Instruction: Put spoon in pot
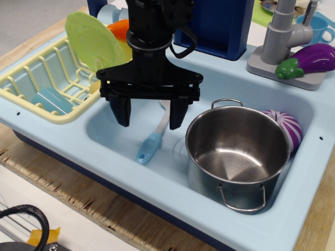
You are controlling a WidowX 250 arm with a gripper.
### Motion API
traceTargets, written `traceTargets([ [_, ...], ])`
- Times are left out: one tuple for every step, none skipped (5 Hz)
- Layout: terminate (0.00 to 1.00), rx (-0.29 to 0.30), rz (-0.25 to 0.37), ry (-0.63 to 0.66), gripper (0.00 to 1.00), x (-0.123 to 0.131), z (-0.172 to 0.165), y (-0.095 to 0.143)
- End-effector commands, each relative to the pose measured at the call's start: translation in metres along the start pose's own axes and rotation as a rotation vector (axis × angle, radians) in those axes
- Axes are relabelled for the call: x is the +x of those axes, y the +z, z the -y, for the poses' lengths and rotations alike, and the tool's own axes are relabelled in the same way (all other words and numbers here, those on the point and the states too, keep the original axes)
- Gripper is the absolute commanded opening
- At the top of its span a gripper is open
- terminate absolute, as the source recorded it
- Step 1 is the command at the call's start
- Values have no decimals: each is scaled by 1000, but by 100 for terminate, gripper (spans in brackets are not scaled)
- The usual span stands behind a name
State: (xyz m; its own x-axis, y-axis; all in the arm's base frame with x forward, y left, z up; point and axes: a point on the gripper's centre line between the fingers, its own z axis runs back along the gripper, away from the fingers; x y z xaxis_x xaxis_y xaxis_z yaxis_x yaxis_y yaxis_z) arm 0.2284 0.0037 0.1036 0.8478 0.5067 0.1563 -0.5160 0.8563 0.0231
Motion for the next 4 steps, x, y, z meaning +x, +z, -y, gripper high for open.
traceTargets([
  [0,-16,-23,35,100,3,-6,-13],
  [0,-22,-47,29,100,5,-7,-24],
  [0,-21,-61,23,100,4,-5,-34],
  [0,-29,-82,17,100,2,-2,-43],
])
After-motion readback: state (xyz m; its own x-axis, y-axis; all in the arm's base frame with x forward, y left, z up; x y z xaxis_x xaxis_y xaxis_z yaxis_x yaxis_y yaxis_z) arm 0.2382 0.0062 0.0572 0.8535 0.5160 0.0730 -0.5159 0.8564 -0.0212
